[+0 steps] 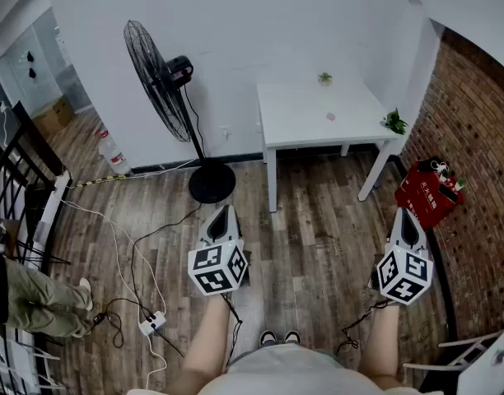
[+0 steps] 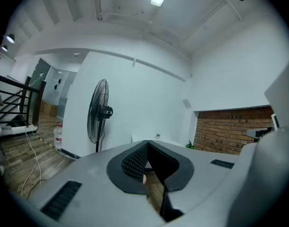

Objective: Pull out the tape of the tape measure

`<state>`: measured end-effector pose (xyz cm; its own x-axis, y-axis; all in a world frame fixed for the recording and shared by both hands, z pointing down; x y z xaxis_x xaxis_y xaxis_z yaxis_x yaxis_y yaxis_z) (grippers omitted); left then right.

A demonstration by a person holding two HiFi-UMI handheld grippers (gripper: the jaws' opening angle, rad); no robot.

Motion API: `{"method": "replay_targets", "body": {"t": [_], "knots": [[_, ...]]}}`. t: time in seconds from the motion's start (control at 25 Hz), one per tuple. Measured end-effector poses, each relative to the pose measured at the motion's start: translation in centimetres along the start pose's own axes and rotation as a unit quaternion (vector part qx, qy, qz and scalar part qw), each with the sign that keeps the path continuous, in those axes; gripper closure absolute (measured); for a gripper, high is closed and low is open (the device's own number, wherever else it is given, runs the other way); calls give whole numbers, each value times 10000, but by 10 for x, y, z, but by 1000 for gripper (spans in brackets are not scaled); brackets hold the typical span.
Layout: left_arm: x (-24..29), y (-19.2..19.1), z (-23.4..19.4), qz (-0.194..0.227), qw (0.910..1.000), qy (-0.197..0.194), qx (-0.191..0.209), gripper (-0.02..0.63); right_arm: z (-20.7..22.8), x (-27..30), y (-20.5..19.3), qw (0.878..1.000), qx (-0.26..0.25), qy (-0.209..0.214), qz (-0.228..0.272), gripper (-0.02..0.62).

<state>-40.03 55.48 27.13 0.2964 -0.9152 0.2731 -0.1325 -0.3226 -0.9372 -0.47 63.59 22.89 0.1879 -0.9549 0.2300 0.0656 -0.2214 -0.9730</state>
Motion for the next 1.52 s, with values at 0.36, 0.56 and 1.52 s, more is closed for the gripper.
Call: {"method": "replay_targets", "body": {"t": [0.36, 0.56, 1.52], "knots": [[0, -4, 10, -7, 10000, 38, 38, 595, 7, -3, -5, 10000, -31, 23, -73, 595], [2, -8, 14, -27, 9999, -7, 98, 595, 8, -1, -13, 9999, 95, 115, -83, 594], [12, 5, 24, -50, 9978, -648, 152, 478, -6, -11, -20, 9995, 179, 224, -95, 452]]}}
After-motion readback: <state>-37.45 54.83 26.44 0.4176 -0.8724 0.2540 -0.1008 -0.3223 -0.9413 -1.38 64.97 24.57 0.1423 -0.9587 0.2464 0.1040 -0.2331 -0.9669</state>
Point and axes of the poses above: the fingertips, and each gripper's own axes: x forward along the fingers, z to its right, y out of its top, the point moved 8 cm from there along -x, backward along the fingers, and after that the axes turned 10 degrees about -z, right-handed, at the moved point
